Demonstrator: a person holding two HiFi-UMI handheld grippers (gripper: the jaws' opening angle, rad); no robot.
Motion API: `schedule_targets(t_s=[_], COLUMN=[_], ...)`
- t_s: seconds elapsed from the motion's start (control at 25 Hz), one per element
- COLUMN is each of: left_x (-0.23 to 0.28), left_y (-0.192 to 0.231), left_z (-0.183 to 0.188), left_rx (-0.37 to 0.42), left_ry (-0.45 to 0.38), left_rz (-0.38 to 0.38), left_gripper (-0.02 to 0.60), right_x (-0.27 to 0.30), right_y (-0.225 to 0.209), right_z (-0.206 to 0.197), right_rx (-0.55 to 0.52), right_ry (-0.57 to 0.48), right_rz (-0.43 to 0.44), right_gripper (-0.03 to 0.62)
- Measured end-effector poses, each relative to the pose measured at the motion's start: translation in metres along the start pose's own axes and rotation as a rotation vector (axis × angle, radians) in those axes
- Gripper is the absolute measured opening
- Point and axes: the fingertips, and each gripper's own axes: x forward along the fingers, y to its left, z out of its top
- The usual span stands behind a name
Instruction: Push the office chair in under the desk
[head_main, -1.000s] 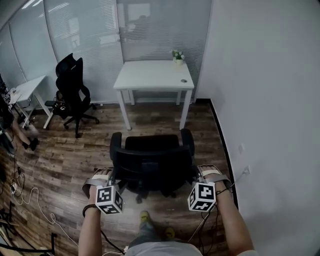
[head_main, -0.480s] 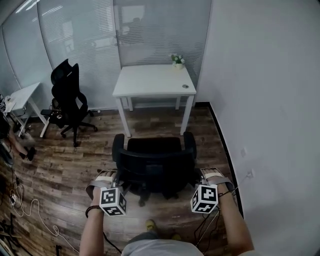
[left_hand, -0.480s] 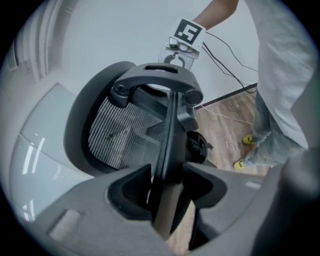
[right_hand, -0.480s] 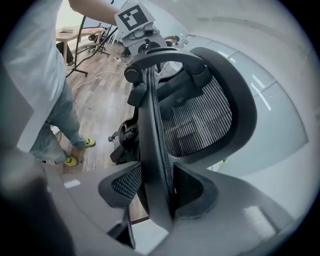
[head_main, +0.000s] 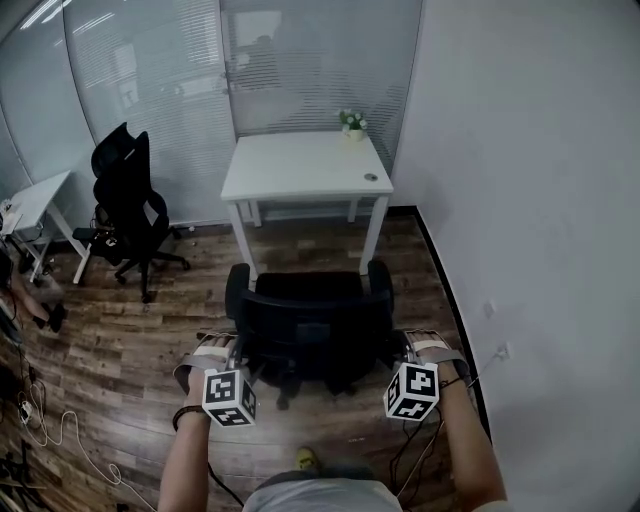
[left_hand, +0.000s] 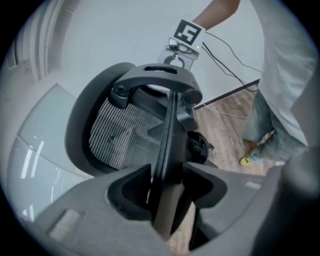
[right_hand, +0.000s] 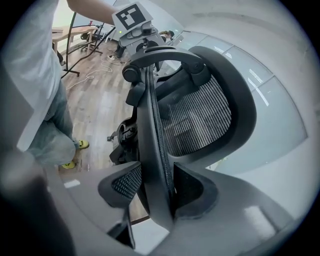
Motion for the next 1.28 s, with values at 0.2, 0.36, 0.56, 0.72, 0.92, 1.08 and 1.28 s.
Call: schedule_targets(t_s=[0.2, 0.36, 0.56, 0.72, 0.92, 1.08, 1.28], left_x=[0.019, 0.037, 0.063, 0.088, 0.117, 0.14, 0.163], left_y=[0.027, 0.052, 0.081, 0.11, 0.145, 0.17, 0.197], left_z=[-0.009, -0.015, -0.021, -0.02, -0.022, -0.022, -0.021], left_rx=[0.007, 0.011, -0.003, -0.01, -0.021, -0.029, -0.042], left_ry=[-0.009, -0.012, -0.006, 0.001, 0.006, 0.016, 0.024], left_rz=[0.009, 0.016, 0.013, 0.028, 0.028, 0.032, 0.031], left_gripper=[0.193, 0.196, 0.196, 0.196, 0.195, 0.198, 0.196], right_x=[0.022, 0.039, 0.066, 0.089, 0.116, 0.137, 0.159], right_y=[-0.025, -0.049, -0.08, -0.112, -0.151, -0.177, -0.208], right_z=[0.004, 0.006, 0.005, -0.004, -0.008, -0.015, -0.022], right_rx=[0.007, 0.001, -0.004, -0.007, -0.017, -0.014, -0.025], right_ry=[0.003, -0.016, -0.016, -0.022, -0.033, -0.034, -0.046], right_rz=[0.005, -0.02, -0.017, -0.032, -0.037, -0.043, -0.052], right_gripper=[0.191, 0.192, 0.192, 0.193, 0.195, 0.196, 0.196])
